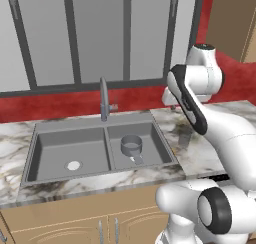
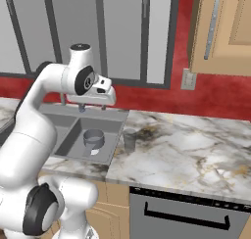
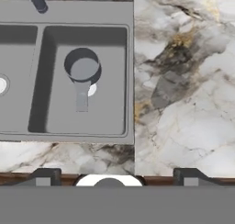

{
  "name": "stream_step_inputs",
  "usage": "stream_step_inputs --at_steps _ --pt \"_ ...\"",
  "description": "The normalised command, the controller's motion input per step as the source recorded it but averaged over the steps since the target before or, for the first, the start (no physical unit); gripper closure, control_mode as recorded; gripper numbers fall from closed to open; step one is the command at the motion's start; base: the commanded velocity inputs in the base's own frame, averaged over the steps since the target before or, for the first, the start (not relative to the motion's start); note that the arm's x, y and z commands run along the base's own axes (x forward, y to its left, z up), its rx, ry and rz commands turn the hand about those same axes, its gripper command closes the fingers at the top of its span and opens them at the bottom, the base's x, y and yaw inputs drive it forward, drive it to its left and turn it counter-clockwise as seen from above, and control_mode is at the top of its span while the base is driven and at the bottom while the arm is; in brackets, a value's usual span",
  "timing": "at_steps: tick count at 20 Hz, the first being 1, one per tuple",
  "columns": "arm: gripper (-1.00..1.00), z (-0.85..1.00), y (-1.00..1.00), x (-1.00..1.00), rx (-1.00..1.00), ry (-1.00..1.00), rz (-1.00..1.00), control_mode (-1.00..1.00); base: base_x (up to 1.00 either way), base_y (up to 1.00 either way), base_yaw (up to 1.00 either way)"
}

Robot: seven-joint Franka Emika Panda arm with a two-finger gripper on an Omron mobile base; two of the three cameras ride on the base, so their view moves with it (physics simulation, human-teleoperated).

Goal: Move any existing items from the left basin to the right basin for drying. Then move the glass cup from the counter to the left basin of the sink for washing.

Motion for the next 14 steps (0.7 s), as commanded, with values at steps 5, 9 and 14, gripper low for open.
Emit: stream_step_inputs --at_steps 5,9,14 --pt "-1.0 -0.49 -0.65 0.02 -0.17 0.0 -0.07 -1.0 0.0 0.0 0.0" --pt "-1.0 -0.43 -0.32 0.05 -0.2 0.01 0.0 -1.0 0.0 0.0 0.0" --pt "-1.0 -0.36 -0.08 0.01 -0.2 0.09 0.0 -1.0 0.0 0.0 0.0"
